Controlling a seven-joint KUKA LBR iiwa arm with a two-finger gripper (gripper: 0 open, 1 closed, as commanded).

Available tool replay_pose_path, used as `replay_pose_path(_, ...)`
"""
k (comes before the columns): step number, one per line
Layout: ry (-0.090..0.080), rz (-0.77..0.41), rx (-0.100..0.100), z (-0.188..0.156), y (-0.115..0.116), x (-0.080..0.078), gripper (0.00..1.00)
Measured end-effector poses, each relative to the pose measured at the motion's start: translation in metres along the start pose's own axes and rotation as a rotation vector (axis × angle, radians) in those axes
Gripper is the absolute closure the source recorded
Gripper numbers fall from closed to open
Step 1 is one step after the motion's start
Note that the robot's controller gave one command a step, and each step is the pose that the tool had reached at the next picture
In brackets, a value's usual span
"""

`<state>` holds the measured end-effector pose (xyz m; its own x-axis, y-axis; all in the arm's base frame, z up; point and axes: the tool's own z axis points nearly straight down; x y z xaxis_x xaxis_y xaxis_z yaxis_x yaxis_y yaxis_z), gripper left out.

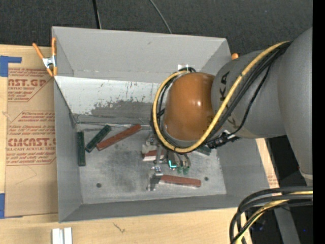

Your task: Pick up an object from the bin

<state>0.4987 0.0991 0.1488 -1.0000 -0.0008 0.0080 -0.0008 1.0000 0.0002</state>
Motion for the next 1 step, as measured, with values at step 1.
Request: replay_pose_path(1, -0.007, 0.000, -0.001, -0.0038, -0.0003, -0.0020, 0.00)
